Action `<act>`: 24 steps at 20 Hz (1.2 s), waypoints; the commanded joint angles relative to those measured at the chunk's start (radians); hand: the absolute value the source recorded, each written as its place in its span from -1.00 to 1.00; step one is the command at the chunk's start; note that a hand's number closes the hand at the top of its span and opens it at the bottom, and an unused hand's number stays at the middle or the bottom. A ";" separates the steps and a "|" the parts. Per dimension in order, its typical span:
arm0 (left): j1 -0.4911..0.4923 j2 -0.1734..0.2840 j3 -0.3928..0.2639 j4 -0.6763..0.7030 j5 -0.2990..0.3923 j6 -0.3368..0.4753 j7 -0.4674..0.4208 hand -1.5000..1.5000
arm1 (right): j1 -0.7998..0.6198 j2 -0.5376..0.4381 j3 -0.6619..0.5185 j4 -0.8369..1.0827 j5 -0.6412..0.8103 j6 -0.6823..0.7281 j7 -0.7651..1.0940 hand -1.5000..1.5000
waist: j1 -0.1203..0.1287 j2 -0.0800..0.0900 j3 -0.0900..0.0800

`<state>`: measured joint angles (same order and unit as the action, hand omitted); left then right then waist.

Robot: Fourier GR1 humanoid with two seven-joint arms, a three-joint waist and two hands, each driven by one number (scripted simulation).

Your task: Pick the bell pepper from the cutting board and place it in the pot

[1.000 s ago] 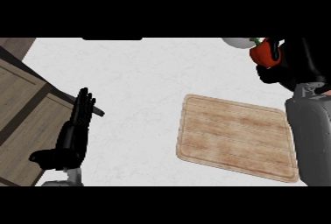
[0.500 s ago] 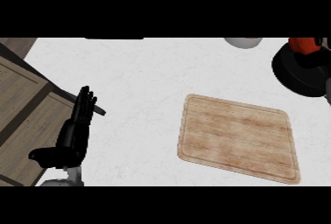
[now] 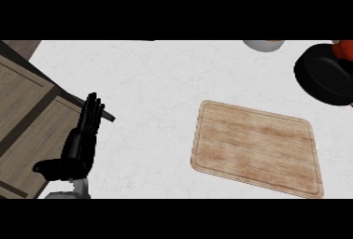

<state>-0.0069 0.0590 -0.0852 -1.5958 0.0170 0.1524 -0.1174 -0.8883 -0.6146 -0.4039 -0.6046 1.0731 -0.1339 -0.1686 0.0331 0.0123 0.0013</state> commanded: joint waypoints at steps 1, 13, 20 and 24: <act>-0.046 0.007 0.023 0.042 0.014 -0.015 0.002 0.00 | -0.037 -0.050 -0.023 0.189 -0.007 -0.025 -0.091 1.00 | 0.007 0.006 0.001; -0.039 -0.023 -0.028 0.027 -0.023 -0.004 -0.017 0.00 | -0.010 -0.103 -0.028 0.441 0.047 0.014 0.046 -1.00 | 0.047 0.025 0.005; -0.036 -0.012 -0.004 0.016 -0.016 0.005 0.005 0.00 | -0.049 -0.085 -0.253 0.418 -0.206 0.059 -0.209 -1.00 | 0.021 0.012 0.007; -0.025 -0.008 0.009 0.051 0.009 -0.022 -0.028 0.00 | -0.079 -0.105 -0.409 0.410 -0.368 0.089 -0.270 -1.00 | 0.013 0.014 0.006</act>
<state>-0.0386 0.0504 -0.0843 -1.5651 0.0172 0.1380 -0.1277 -0.9498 -0.7144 -0.6914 -0.1933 0.8321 -0.0640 -0.3799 0.0523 0.0262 0.0079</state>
